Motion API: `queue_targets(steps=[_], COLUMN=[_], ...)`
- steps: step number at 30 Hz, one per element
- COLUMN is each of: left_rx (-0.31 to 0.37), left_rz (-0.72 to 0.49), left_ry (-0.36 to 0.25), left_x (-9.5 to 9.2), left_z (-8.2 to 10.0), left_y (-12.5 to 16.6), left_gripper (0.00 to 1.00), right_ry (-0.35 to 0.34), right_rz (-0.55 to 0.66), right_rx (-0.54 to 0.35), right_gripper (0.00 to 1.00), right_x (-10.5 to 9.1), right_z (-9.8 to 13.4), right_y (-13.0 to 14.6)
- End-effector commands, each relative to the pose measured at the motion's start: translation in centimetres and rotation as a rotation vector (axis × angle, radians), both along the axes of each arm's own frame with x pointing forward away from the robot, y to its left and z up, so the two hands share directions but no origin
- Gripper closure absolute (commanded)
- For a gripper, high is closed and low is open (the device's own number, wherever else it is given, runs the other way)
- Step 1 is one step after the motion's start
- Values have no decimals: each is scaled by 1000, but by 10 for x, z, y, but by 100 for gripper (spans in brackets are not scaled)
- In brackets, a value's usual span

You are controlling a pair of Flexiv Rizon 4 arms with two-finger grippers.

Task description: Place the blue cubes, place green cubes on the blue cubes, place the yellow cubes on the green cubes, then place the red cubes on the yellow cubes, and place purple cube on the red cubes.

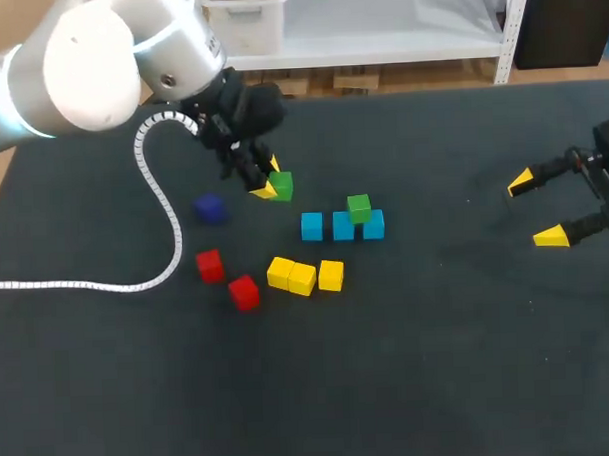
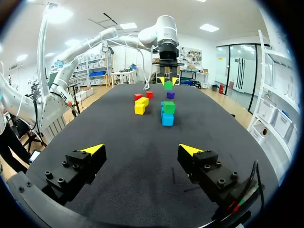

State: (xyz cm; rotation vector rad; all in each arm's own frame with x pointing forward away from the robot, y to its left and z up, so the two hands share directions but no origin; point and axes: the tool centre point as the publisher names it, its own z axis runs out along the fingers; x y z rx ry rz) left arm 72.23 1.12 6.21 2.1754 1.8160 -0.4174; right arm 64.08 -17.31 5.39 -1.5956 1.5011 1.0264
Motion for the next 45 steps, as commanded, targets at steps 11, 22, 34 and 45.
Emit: queue_targets(steps=[11,22,34,45], left_rx=[47,20,17,27], left_rz=[39,70,112,132], left_ry=[5,3,30,55], left_x=[0,-12,-25,-28], left_z=[-5,-11,-20,-26], left_y=[-43,-60,-62,-63], left_gripper=[100,100,100,100], right_ry=[-1,-1,-1,-1], right_rz=[0,0,0,0], right_rx=[0,0,0,0], right_gripper=[0,0,0,0], right_x=[0,0,0,0], right_z=[0,0,0,0], right_y=[0,0,0,0])
